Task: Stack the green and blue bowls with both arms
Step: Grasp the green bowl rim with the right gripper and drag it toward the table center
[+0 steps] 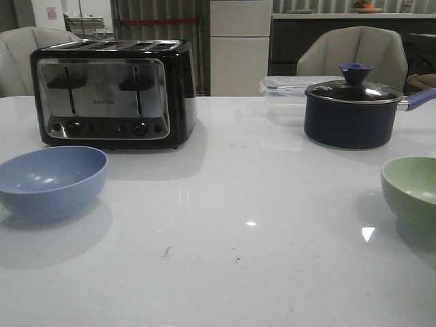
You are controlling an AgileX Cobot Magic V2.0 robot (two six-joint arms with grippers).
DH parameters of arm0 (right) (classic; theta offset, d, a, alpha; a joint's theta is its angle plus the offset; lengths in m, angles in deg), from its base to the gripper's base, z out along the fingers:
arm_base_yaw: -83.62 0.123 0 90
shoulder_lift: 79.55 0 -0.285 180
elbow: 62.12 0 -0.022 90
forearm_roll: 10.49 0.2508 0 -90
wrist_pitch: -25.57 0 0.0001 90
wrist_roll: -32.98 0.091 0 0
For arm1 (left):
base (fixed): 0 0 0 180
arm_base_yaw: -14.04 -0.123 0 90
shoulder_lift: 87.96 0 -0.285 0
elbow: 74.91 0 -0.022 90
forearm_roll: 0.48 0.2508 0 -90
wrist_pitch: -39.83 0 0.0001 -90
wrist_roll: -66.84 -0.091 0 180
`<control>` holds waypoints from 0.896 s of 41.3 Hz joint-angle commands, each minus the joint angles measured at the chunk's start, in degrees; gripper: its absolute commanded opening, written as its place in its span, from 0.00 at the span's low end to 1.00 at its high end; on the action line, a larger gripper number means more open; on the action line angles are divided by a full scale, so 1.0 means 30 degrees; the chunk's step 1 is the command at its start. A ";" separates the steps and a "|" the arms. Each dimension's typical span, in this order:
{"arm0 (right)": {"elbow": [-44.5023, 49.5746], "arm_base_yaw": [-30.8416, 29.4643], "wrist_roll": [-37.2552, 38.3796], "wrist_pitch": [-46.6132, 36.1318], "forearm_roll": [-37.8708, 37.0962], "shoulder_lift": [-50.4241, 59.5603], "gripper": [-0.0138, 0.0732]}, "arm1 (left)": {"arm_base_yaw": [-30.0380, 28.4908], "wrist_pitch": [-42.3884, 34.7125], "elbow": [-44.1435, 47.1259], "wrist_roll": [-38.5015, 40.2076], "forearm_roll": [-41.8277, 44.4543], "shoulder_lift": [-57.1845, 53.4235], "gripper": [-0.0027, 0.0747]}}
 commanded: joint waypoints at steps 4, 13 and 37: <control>-0.0635 -0.0119 -0.0025 -0.1603 -0.0421 -0.1221 0.82 | 0.0124 -0.1325 -0.0569 0.0016 -0.0074 0.0146 0.56; -0.2427 -0.1952 -0.0006 -0.0793 -0.0255 -0.4165 0.82 | 0.0124 -0.1325 -0.0569 0.0016 -0.0074 0.0146 0.56; -0.7817 -0.5368 -0.5384 0.0218 0.6133 -1.4594 0.82 | 0.0124 -0.1339 -0.0569 0.0016 -0.0074 0.0146 0.53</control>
